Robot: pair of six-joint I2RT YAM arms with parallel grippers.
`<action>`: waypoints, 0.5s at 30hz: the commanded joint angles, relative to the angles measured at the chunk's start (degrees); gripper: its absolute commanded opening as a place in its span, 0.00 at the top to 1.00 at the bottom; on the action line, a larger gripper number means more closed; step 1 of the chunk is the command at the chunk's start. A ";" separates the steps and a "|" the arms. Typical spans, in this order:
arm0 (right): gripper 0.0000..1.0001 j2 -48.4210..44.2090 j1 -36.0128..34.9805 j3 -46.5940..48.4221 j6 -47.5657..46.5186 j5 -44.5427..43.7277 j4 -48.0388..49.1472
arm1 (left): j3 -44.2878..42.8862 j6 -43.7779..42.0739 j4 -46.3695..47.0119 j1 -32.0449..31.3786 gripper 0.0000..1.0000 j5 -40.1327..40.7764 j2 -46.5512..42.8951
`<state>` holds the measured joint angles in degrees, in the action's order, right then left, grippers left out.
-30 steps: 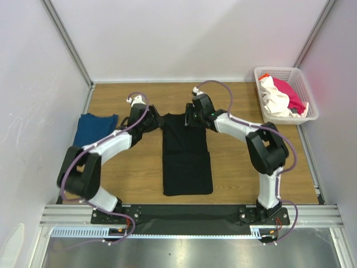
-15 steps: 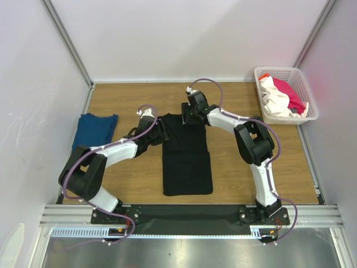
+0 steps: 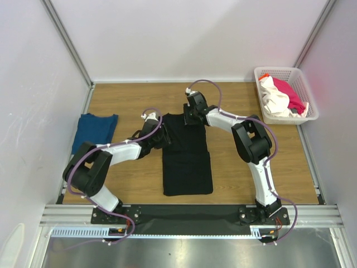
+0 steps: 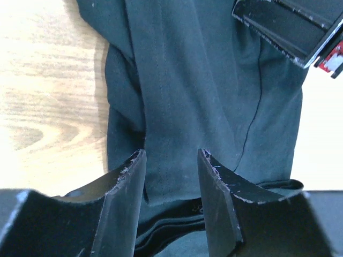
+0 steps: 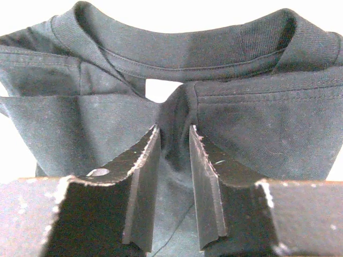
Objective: Fold and stack the t-shirts
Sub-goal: Fold the tshirt
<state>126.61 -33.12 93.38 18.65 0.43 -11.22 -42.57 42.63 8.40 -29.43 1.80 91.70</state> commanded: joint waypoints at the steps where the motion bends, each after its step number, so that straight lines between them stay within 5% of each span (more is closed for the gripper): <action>1: 0.67 1.19 -0.19 2.07 -0.55 0.10 1.47 | 1.25 1.14 0.21 -0.63 0.51 1.18 -2.23; 10: 0.68 0.66 -0.19 1.71 -0.64 0.19 1.47 | 2.40 1.93 -0.76 -0.98 0.55 3.21 -1.53; 15: 0.68 0.75 -0.10 1.71 -0.55 0.10 1.38 | 1.79 2.10 0.12 -1.42 0.82 2.42 0.06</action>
<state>126.89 -33.15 93.38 18.44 0.45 -10.87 -40.56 44.21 7.01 -30.11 3.88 91.50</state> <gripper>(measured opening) 0.323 0.201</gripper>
